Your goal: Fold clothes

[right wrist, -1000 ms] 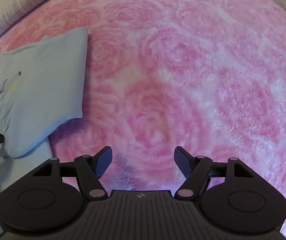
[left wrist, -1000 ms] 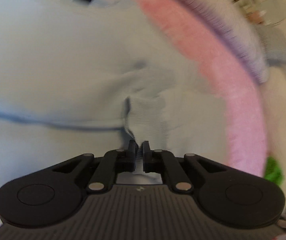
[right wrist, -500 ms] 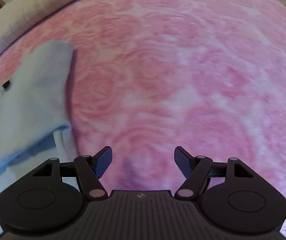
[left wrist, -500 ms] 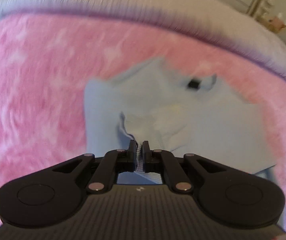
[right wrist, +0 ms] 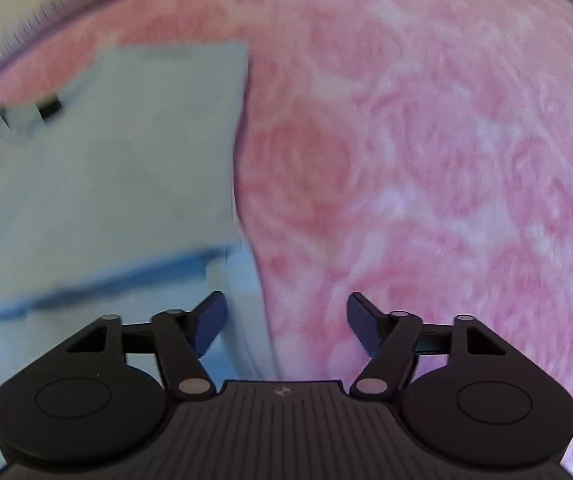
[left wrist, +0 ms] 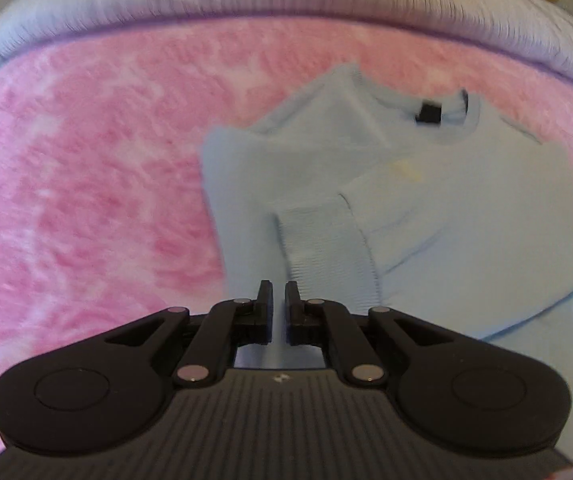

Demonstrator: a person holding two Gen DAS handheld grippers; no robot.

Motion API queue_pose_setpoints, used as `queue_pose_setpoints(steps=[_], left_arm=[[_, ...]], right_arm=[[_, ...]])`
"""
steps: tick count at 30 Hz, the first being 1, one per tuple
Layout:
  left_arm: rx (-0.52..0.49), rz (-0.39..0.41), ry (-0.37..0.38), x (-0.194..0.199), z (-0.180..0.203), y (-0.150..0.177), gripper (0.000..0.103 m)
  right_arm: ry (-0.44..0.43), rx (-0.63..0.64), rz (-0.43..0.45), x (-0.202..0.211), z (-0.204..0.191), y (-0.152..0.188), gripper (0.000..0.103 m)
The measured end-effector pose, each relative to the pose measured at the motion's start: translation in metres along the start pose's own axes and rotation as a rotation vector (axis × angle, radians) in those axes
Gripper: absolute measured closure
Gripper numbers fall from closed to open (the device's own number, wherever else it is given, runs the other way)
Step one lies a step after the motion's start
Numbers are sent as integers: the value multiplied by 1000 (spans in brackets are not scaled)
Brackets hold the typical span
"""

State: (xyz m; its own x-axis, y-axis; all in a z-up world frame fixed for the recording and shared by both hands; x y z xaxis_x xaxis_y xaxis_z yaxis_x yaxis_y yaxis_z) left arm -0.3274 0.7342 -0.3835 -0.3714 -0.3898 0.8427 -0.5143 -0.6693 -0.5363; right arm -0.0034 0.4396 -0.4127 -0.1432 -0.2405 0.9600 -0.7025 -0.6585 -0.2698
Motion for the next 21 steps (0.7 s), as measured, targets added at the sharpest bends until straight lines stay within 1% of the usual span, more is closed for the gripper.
queue_pose_setpoints(steps=[1,3,5,6,9,11,13,16,18,21], left_arm=[[9,14,3,10,-2,0,100],[16,-2,76,17,7,0,100],[19,-23,145,23,17,1,97],[0,-65,141,12,22,7,94],[-52,-187,129,-17,35,24,93],[-12,-214,114,-21,27,35,94],[5,-239,96,-5,21,41,93],[20,-271,65,32,17,51,87],[32,-294,42,57,17,57,84],[44,-312,-1,92,27,70,74]], right_arm=[[-2,-3,11,5,-3,3,36],[-13,13,54,19,-12,8,36],[-24,46,76,28,-24,15,36],[-30,57,70,27,-31,19,36],[-48,68,48,19,-50,33,36],[-38,68,4,12,-58,46,37],[-9,49,-57,7,-59,60,39],[-14,30,-46,30,-62,73,39],[-14,55,-23,56,-70,77,38],[-8,110,-14,88,-83,81,28]])
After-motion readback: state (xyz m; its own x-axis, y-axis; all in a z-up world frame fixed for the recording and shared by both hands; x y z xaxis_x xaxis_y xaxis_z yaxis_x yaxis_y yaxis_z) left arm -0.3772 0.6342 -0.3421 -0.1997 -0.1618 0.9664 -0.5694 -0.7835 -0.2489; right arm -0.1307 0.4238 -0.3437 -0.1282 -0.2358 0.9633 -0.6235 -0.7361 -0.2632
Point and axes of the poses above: each gripper's, at about its wrist camera, not at the fingertips, and x roughly against the way its jaws point, z to its right, y to its underside, the point moved 4 cm from there along -x, roughly the way its jaws point, and after that the axes turned 3 degrees about x, right-handed, at the moved point
